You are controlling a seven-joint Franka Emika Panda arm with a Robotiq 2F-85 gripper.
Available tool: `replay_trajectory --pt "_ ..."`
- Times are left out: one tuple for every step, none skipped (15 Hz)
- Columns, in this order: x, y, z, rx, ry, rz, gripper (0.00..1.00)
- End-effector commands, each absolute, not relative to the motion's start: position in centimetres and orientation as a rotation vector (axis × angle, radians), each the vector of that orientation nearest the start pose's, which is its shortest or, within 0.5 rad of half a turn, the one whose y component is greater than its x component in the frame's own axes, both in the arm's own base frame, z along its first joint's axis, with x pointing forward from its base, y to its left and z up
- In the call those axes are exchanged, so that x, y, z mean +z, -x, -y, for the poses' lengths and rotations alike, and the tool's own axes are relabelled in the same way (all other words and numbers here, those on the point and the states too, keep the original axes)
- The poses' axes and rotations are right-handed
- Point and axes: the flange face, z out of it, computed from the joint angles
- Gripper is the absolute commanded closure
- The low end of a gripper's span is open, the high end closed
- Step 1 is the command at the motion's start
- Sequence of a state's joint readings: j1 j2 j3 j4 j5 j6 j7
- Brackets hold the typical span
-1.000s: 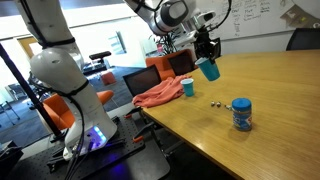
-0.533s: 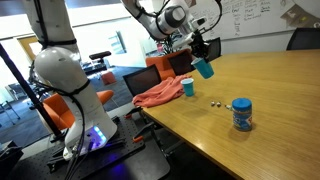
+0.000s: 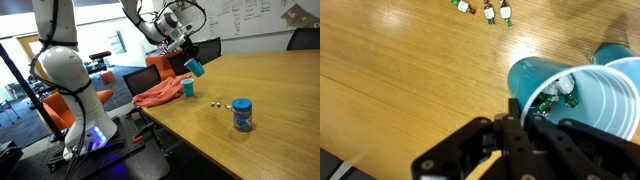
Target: Pour the candy out of the blue cup on the right and into the blue cup on the left
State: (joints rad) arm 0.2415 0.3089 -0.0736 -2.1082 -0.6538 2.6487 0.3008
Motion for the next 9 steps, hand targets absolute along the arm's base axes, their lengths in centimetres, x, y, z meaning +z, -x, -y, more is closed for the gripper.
replay_trajectory --pt "28.3 -59.0 -14.7 -0.545 3.470 0.858 0.99" --pt "28.0 -58.9 -15.7 -0.560 3.497 0.917 0.99" --pt "27.6 -58.9 -16.5 -0.587 3.532 0.986 0.99" --pt "27.2 -58.9 -17.3 -0.609 3.562 1.055 0.99" --pt "26.8 -58.8 -17.9 -0.638 3.591 1.124 0.99" --pt "26.3 -58.8 -18.5 -0.669 3.617 1.190 0.99" --pt "25.7 -58.6 -19.0 -0.684 3.624 1.233 0.99" --pt "25.3 -58.4 -19.4 -0.695 3.621 1.263 0.99" --pt "25.6 -58.0 -18.8 -0.651 3.591 1.229 0.99"
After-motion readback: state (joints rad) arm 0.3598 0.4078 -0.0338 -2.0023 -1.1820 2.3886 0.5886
